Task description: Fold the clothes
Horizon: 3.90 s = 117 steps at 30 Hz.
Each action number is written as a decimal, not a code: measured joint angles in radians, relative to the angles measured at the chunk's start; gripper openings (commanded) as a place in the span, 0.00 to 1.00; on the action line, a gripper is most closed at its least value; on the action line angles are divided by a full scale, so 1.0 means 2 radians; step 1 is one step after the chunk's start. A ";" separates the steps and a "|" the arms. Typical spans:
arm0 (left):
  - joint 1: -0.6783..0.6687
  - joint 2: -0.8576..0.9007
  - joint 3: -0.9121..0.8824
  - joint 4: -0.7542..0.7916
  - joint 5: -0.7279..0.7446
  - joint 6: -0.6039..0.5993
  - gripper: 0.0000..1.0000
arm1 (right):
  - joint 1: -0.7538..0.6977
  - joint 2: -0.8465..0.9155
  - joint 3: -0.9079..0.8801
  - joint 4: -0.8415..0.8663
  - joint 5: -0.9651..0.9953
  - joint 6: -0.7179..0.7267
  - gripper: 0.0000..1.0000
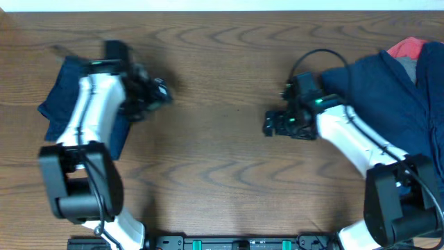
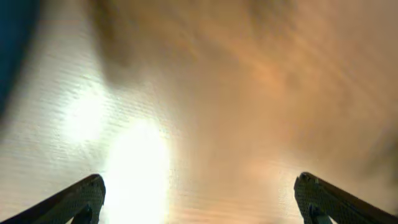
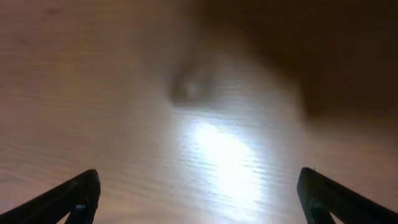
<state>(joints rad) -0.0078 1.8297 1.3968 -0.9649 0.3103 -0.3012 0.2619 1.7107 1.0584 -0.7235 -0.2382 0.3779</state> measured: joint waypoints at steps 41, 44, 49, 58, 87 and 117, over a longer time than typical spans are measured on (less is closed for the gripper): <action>-0.120 -0.702 -0.267 0.041 -0.206 -0.020 0.98 | -0.128 -0.684 -0.149 -0.101 0.115 -0.073 0.99; -0.120 -0.730 -0.268 0.041 -0.215 -0.020 0.98 | -0.128 -0.689 -0.150 -0.121 0.122 -0.072 0.99; -0.120 -0.739 -0.268 0.040 -0.221 -0.020 0.98 | -0.128 -0.689 -0.151 -0.157 0.128 -0.072 0.99; -0.120 -0.739 -0.268 0.041 -0.223 -0.020 0.98 | -0.128 -0.689 -0.152 -0.215 0.129 -0.072 0.99; -0.120 -0.739 -0.269 0.040 -0.223 -0.020 0.98 | -0.108 -0.850 -0.265 0.113 0.103 -0.275 0.99; -0.120 -0.739 -0.269 0.040 -0.224 -0.020 0.98 | -0.108 -0.850 -0.526 0.329 0.093 -0.222 0.99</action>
<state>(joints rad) -0.2470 0.3527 0.8585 -0.8848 -0.1383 -0.3408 0.0463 0.0116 0.0063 -0.0662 -0.0525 -0.0669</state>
